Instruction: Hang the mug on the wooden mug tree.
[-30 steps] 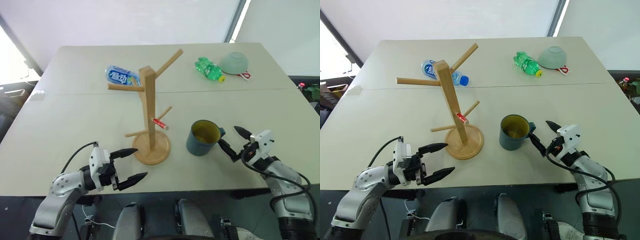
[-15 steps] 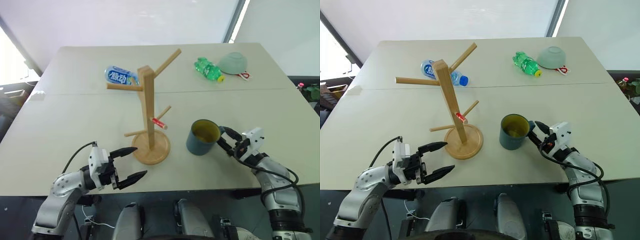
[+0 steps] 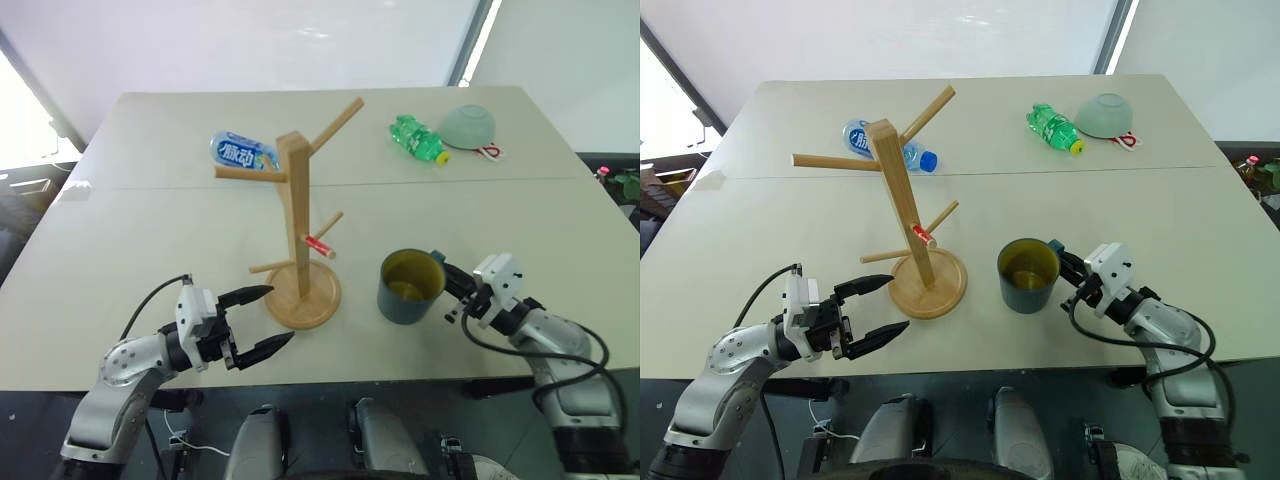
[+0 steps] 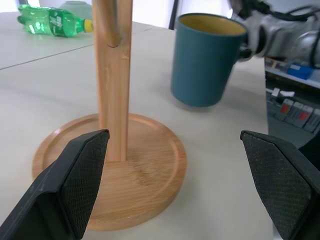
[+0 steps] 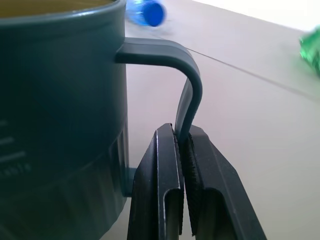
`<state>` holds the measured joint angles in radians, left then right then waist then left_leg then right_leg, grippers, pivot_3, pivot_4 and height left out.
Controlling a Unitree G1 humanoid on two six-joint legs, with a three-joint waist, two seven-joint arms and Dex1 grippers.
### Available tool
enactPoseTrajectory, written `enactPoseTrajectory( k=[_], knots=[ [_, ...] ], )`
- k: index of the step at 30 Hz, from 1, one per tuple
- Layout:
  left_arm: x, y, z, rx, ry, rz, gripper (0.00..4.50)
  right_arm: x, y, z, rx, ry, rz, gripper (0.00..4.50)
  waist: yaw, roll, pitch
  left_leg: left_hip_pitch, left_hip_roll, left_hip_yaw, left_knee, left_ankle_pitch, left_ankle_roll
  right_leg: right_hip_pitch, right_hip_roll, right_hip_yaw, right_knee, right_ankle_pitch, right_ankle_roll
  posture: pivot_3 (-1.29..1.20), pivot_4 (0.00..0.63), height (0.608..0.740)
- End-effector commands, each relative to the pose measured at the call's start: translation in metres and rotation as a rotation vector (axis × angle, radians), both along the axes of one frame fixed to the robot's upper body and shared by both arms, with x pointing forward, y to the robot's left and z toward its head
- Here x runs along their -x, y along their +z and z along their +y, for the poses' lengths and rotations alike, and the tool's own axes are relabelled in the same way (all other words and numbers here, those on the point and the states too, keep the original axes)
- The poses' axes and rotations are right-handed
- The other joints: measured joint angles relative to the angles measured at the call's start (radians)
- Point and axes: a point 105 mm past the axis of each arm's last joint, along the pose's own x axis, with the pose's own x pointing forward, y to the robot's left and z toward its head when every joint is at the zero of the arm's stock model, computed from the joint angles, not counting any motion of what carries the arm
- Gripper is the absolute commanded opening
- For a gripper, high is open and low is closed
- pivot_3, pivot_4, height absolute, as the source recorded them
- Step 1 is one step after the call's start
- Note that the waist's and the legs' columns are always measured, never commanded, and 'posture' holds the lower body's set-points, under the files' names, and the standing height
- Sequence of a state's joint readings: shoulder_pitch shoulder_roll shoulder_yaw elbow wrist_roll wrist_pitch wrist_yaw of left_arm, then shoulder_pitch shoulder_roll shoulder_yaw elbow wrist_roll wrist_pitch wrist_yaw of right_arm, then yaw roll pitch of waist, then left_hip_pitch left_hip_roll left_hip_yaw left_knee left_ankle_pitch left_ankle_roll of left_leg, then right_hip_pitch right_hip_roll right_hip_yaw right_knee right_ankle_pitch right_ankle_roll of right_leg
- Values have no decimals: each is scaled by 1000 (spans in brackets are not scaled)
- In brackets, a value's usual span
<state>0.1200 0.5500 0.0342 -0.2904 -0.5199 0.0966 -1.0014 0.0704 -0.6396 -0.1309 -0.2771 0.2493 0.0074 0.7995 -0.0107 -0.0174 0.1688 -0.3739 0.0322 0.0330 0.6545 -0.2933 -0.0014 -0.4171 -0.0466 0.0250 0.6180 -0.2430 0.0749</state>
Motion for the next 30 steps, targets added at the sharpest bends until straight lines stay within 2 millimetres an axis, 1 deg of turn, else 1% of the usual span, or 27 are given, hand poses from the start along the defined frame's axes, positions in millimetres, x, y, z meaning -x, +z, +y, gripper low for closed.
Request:
enactPoseTrajectory(
  k=[1, 3, 6, 8, 10, 16, 20, 30],
  knots=[
    [-4, 8, 6, -7, 10, -46, 4500, 18, 32, 25, 43, 109, -89, 86, -3, 0, 0, 0, 0, 0, 1, 0, 0, 0, 0, 0, 0, 0, 0, 0, 150, 740],
    [-5, 9, 6, -7, 2, -44, 4500, 32, 50, 47, 20, 170, -111, 86, -3, 0, 0, 0, 0, 0, 1, 0, 0, 0, 0, 0, 1, 0, 0, 0, 150, 740],
    [-6, 10, 6, -6, -13, -40, 4500, 49, 64, 73, 0, 232, -121, 86, -2, -1, 0, 0, 1, -1, 1, 0, 0, 0, 0, 0, 1, 0, 0, 0, 150, 740],
    [-6, 11, 7, -7, -19, -39, 4500, 54, 70, 84, -7, 246, -123, 86, -1, -1, 0, 0, 1, -2, 2, 0, 0, 0, 0, -1, 1, 0, 0, 0, 150, 740],
    [-7, 12, 9, -9, -23, -40, 4500, 54, 76, 91, -15, 249, -128, 86, -1, -2, 0, -1, 1, -2, 4, 0, 0, 1, 0, -1, 1, 0, 0, 0, 150, 740],
    [-10, 19, 13, -8, -30, -48, 4500, 45, 89, 107, -13, 257, -153, 86, -1, -2, 0, -2, 2, -2, 7, 0, 0, 1, -3, -1, 1, 0, 0, 0, 150, 740],
    [-7, 30, 13, 10, -60, -44, 4500, 41, 91, 109, -10, 244, -160, 86, 0, -3, 1, -3, 2, -3, 7, 0, 0, 0, -3, -2, 1, 0, -1, 0, 150, 740],
    [3, 59, 15, -6, -139, -46, 4500, 41, 101, 118, 8, 301, -195, 86, -3, -3, 1, -5, 1, -3, 7, 0, 0, -2, -2, -2, 1, 0, 0, 0, 150, 740]
  ],
)
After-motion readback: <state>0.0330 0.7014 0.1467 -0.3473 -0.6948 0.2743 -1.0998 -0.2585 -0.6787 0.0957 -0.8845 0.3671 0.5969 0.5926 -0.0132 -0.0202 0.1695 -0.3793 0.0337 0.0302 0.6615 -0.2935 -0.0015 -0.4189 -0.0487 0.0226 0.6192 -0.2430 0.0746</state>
